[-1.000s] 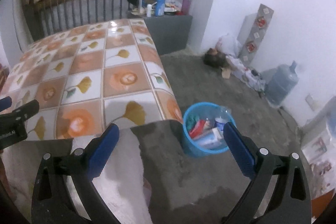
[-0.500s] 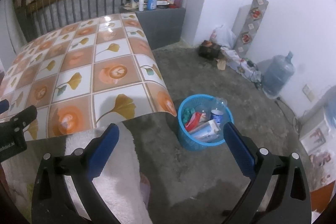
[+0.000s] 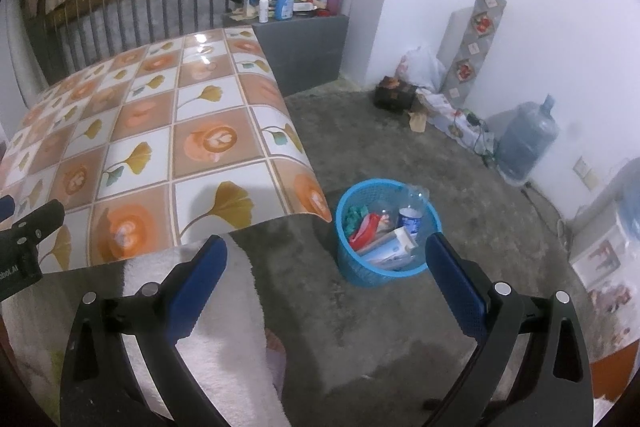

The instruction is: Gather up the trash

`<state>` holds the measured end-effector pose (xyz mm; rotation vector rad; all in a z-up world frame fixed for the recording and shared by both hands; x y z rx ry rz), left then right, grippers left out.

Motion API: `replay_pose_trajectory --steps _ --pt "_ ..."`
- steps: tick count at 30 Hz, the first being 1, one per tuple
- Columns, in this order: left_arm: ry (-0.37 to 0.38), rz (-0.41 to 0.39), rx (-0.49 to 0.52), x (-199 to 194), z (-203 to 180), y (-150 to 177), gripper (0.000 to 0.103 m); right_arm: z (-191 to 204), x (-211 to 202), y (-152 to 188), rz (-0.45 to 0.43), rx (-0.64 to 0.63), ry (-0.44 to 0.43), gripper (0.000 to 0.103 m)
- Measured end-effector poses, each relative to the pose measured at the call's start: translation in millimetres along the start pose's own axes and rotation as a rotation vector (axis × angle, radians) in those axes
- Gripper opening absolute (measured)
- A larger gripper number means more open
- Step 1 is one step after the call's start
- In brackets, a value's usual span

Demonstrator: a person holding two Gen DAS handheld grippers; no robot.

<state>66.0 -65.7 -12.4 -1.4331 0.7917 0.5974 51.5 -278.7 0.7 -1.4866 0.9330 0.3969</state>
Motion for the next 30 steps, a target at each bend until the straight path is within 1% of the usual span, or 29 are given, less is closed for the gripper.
replay_pose_trajectory --steps 18,30 --pt "-0.007 0.007 -0.03 0.2 7.9 -0.1 0.097 -1.7 -3.4 -2.0 -0.005 0.0 0.012 0.095" --pt "-0.011 0.012 -0.03 0.4 9.3 -0.3 0.097 -0.4 -3.2 -1.8 -0.005 0.001 0.012 0.095"
Point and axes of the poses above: each gripper's, at about its wrist camera, not at the fingertips, and x roughly the way its jaws point, z to its left, y to its underside, the point moved 1 cm from there along x, roughly the way its jaws point, and after that the axes turned 3 degrees about -x, right-handed, at the moved point
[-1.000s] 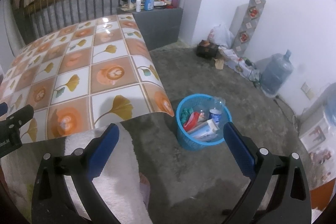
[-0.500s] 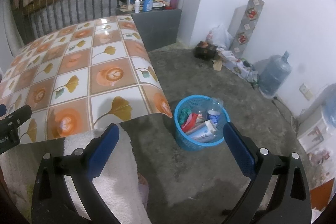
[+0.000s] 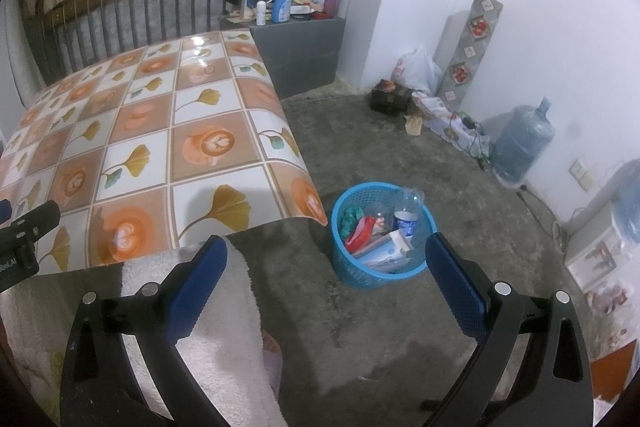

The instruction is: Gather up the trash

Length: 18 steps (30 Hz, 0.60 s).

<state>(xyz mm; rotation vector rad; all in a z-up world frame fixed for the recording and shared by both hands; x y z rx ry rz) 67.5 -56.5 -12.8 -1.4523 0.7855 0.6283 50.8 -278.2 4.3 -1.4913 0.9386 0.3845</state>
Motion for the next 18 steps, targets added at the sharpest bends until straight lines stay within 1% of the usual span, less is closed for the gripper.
replay_pose_trajectory --steps 18 --pt "-0.002 0.006 -0.009 1.0 2.2 -0.4 0.097 -2.4 -2.3 0.6 0.003 0.009 0.001 0.095"
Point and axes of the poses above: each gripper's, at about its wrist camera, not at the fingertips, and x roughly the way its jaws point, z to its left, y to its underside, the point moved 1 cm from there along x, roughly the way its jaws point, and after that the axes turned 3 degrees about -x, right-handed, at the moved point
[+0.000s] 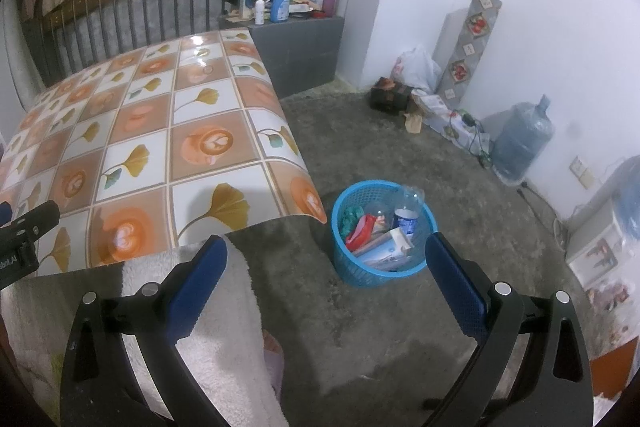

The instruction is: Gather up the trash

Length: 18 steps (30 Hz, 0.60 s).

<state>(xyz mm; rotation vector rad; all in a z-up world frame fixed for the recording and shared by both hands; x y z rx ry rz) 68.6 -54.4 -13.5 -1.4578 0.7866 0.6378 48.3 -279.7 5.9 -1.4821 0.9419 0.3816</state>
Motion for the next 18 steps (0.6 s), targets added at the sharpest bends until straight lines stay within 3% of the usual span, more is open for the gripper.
replay_pose_trajectory --steps 18 --pt "0.003 0.001 0.0 0.8 5.3 1.7 0.097 -2.3 0.6 -0.2 -0.001 0.008 0.002 0.095"
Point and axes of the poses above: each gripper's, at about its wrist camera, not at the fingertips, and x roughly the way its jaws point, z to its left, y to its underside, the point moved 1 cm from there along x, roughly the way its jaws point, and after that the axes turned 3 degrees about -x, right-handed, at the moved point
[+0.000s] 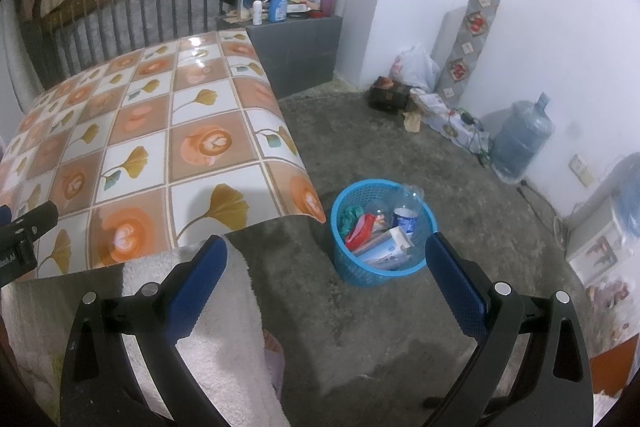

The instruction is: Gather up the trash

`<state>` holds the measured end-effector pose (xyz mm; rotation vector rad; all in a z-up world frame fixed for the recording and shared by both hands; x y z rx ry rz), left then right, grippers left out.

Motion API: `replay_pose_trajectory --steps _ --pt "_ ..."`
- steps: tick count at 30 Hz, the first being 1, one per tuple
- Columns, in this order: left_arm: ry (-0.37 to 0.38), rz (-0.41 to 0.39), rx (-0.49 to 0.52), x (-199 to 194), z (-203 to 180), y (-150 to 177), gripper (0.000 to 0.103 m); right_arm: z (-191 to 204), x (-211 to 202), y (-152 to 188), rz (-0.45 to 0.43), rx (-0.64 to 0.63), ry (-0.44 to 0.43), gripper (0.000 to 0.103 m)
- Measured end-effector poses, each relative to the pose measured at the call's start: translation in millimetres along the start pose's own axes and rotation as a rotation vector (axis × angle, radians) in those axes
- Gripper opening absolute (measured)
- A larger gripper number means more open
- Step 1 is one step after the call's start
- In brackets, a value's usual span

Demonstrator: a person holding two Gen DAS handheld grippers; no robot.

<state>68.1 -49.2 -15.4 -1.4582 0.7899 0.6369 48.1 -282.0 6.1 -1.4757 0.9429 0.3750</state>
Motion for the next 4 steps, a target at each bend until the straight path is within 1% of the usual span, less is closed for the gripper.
replay_pose_trajectory --steps 4 --pt "0.003 0.005 -0.003 0.1 1.8 1.5 0.097 0.9 1.2 1.2 0.007 0.009 0.009 0.095"
Point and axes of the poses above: each gripper's, at about its wrist camera, not at the fingertips, and x roughly the way its jaws point, z to its left, y to its underside, the point moved 1 cm from there along x, roughly the way its jaws point, and after that the axes turned 3 degrees about -x, right-handed, at the moved point
